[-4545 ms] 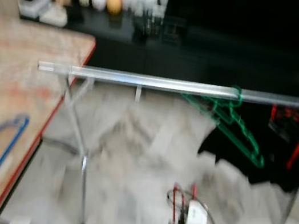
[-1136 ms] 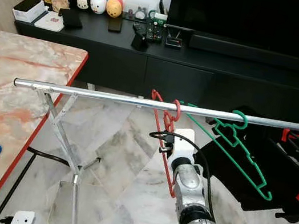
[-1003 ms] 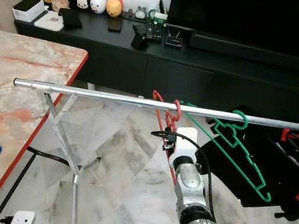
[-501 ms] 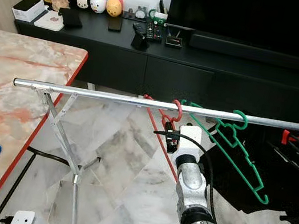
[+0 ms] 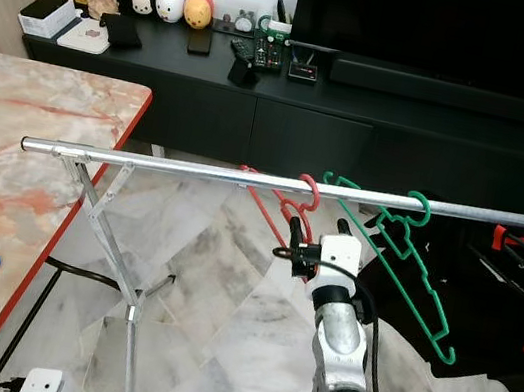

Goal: Hang hanger

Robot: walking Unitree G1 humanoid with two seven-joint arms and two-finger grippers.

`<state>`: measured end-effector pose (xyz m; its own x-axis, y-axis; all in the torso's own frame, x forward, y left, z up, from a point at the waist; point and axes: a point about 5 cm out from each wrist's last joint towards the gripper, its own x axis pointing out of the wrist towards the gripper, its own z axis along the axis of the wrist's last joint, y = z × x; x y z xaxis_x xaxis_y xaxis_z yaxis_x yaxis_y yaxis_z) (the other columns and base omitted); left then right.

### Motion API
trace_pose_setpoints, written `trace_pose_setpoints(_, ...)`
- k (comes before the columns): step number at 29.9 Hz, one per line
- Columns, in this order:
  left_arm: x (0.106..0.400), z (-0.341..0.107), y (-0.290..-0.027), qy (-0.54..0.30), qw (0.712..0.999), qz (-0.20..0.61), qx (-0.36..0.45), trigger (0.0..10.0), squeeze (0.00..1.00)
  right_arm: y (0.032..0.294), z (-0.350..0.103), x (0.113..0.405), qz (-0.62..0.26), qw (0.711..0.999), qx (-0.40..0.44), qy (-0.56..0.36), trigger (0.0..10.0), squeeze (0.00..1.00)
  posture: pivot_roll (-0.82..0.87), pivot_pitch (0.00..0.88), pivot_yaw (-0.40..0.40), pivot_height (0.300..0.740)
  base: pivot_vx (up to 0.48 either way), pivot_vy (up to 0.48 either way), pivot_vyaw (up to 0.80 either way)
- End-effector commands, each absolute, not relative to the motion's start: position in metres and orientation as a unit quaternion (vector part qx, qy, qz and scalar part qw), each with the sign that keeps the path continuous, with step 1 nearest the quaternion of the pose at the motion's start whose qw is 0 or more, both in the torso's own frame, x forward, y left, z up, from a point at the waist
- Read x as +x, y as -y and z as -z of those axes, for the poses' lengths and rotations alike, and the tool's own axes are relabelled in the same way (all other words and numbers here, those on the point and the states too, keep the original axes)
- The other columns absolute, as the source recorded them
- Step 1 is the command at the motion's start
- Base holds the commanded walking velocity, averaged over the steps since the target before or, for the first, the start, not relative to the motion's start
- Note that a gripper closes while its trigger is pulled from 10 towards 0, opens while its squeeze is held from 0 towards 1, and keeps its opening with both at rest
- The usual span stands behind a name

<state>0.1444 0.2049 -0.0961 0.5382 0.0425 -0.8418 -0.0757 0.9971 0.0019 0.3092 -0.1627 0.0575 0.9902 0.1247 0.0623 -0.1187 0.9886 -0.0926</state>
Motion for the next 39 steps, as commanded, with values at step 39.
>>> trace_pose_setpoints(39, 0.133, 0.101, -0.198, -0.502, 0.865, -0.007, -0.008, 10.0, 0.00, 0.217, -0.007, 0.267, 0.134, 0.982, -0.071, -0.110, 10.0, 0.00, 0.01, 0.050, -0.044, 0.740, 0.000, 0.000, 0.00)
